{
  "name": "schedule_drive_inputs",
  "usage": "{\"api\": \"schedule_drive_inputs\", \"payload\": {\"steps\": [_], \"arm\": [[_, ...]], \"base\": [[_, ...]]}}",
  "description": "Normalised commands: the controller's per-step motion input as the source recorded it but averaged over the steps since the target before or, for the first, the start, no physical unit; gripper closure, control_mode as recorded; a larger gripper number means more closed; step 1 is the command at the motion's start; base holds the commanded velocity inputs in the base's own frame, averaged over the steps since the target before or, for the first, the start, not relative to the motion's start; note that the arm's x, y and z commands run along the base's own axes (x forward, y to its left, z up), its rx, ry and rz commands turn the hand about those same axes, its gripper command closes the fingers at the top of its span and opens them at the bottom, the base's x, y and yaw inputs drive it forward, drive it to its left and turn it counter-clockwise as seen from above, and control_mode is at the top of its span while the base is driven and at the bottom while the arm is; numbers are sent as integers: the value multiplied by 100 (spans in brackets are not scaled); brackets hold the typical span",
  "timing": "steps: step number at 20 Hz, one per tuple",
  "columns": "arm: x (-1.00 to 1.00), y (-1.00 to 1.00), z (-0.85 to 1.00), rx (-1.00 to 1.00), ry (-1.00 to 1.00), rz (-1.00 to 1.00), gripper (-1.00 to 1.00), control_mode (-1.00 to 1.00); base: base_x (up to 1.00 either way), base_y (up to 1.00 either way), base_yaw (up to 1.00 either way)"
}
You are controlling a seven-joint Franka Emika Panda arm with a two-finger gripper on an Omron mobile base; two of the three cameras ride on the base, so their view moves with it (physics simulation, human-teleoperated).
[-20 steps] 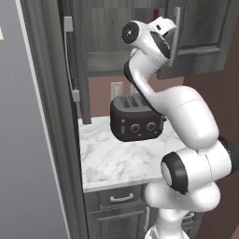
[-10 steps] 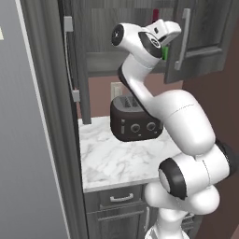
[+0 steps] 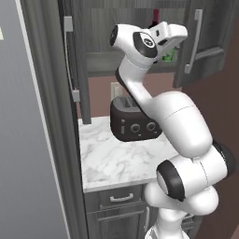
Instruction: Open the cabinet directly in front. Then move the wine and the cup to the dining counter with the jar on it.
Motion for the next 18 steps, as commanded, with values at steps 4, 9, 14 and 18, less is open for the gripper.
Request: {"api": "schedule_drive_inputs", "payload": {"steps": [4, 9, 14, 18], "arm": [[-56, -100, 0, 1, -10, -16, -100, -100], [-50, -100, 0, 2, -11, -13, -100, -100], [-29, -100, 0, 1, -5, -13, -100, -100], [-3, -100, -1, 2, -2, -12, -100, -100]], "base": [[0, 0, 0], [0, 0, 0], [0, 0, 0], [0, 0, 0]]}}
